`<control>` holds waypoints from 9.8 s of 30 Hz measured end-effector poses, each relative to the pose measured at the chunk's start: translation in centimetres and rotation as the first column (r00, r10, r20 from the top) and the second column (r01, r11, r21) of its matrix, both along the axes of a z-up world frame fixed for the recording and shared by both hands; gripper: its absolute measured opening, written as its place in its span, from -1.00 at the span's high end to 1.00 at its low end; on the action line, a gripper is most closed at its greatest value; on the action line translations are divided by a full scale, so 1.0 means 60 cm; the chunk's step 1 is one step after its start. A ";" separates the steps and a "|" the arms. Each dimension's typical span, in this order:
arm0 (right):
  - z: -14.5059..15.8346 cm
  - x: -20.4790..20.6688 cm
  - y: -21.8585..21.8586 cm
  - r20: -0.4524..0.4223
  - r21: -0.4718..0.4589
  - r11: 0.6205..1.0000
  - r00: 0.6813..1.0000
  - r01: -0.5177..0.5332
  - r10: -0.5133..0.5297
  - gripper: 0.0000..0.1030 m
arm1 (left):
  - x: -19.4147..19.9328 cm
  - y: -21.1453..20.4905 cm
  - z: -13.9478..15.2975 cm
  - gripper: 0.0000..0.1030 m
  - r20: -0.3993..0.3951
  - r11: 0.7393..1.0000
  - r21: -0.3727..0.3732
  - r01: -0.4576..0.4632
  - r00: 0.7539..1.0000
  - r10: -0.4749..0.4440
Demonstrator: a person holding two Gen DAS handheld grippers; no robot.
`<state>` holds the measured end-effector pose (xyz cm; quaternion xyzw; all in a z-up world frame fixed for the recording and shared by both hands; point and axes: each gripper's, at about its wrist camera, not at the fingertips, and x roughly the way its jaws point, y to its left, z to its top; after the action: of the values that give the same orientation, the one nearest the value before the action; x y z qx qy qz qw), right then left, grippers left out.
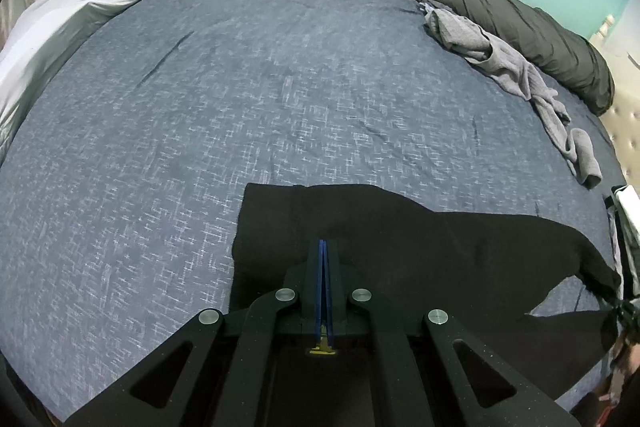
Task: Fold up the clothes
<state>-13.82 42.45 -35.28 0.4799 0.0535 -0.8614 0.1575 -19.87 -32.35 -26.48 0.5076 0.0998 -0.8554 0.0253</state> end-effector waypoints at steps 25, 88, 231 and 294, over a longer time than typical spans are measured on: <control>0.047 -0.077 0.008 0.130 -0.042 0.974 0.967 0.225 -0.218 0.05 | 0.015 -0.005 0.033 0.99 -0.029 1.000 0.004 -0.012 1.000 0.012; 0.094 -0.162 0.041 -0.009 0.065 0.961 0.963 0.268 -0.268 0.05 | -0.035 -0.033 -0.031 0.10 0.068 0.999 0.000 -0.044 0.997 0.043; 0.053 -0.295 -0.060 -0.085 0.346 0.938 0.996 0.010 0.021 0.97 | -0.068 -0.087 0.010 0.95 -0.105 0.997 -0.003 -0.080 0.991 0.079; 0.047 -0.297 0.108 -0.170 0.083 0.914 0.910 0.396 -0.379 0.89 | -0.132 -0.081 -0.101 0.94 -0.015 0.994 -0.033 -0.106 0.994 0.106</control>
<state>-31.67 48.93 -32.46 0.4228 0.0184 -0.9047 -0.0493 -27.81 -37.21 -32.52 0.4952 0.1125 -0.8579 0.0785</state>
